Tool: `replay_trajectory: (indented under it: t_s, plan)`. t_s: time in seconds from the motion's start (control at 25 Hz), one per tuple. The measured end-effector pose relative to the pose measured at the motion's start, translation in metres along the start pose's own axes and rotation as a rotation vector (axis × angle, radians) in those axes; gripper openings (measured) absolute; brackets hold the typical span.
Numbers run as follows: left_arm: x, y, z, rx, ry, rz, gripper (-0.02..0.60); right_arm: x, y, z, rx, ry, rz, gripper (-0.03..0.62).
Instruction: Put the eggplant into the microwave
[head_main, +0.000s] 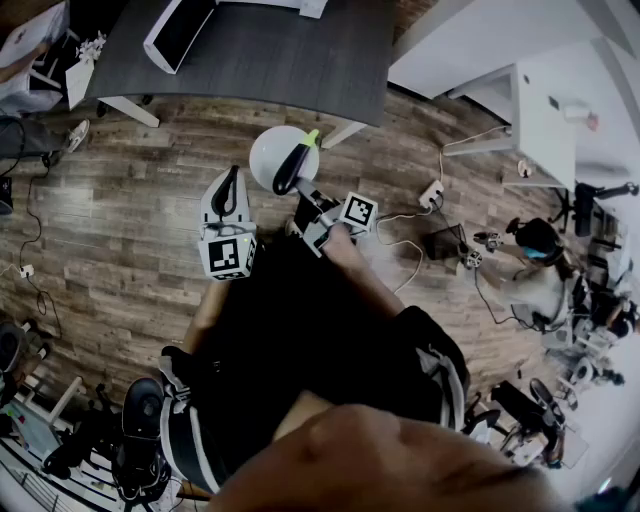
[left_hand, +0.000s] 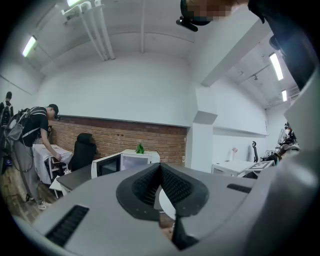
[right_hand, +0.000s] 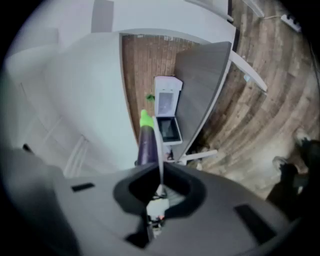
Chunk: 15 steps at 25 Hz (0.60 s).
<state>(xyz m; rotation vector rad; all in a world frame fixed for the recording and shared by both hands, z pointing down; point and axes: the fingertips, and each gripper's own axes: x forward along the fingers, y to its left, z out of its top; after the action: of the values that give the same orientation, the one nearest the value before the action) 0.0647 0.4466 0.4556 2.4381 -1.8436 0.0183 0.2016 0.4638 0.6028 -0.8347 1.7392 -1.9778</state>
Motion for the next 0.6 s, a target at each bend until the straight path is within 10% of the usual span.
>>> replay_trajectory:
  t_s: [0.6]
  plan:
    - [0.0011,-0.0012,0.0026,-0.002,0.004,-0.012,0.035,0.0012,0.0038,-0.0012,0.011,-0.008,0.008,0.038]
